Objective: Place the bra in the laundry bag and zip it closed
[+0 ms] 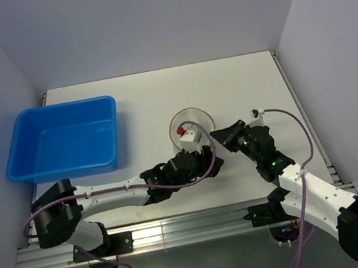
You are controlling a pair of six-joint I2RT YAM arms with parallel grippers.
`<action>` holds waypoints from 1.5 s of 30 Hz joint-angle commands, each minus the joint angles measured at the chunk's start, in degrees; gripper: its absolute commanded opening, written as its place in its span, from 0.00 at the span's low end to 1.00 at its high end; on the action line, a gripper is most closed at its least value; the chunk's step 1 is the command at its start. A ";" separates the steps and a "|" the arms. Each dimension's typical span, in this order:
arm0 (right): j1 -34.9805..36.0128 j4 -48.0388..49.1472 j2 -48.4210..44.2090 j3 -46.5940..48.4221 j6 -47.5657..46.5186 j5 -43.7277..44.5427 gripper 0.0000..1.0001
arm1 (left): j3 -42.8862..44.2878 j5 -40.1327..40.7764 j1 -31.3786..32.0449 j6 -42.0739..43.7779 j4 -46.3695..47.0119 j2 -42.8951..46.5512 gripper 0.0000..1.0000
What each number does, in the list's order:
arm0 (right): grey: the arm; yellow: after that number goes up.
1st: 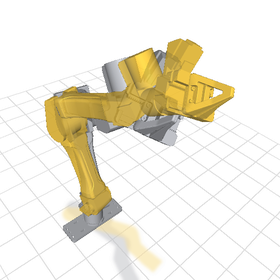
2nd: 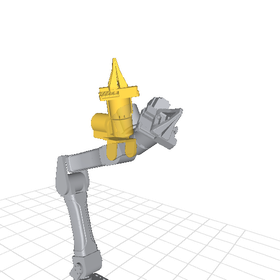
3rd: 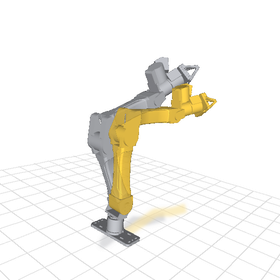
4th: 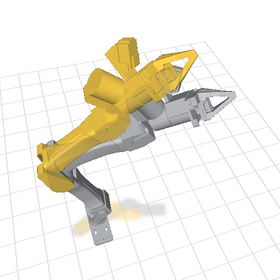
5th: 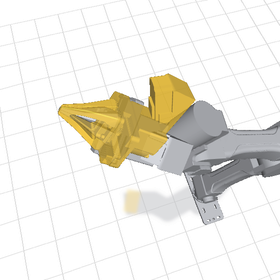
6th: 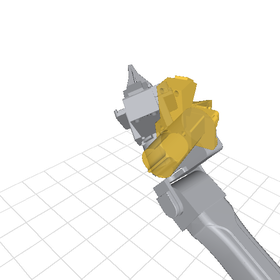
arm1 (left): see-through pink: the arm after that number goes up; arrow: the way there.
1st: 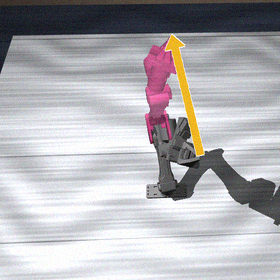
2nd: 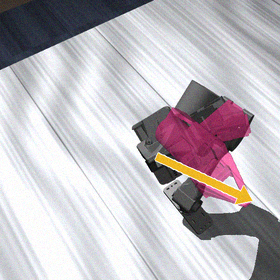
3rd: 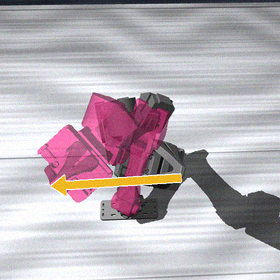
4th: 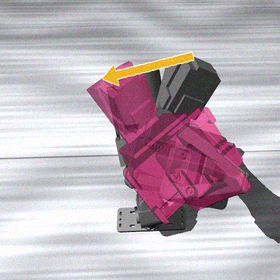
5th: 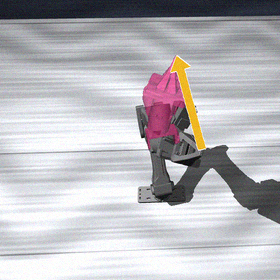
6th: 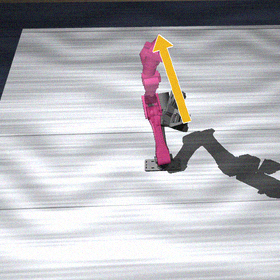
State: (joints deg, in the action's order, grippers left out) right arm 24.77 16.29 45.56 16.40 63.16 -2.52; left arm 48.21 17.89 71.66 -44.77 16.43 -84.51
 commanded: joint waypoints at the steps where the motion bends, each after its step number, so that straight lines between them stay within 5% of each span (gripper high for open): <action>1: 0.71 0.84 0.15 1.44 -0.58 0.77 0.00 | 4.70 2.24 -0.46 0.13 4.67 -3.45 0.54; 30: 1.86 -0.30 -3.72 -1.11 -1.46 -0.47 0.00 | 9.80 13.40 -3.37 2.94 6.60 -12.17 0.46; 45: 2.82 -2.40 -3.90 -0.76 -2.77 0.24 0.00 | 7.52 16.83 -3.37 3.99 9.50 -10.59 0.12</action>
State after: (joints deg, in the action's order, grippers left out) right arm 26.48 15.00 42.00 15.66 61.84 -0.47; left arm 55.31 30.24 68.88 -42.39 20.60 -96.60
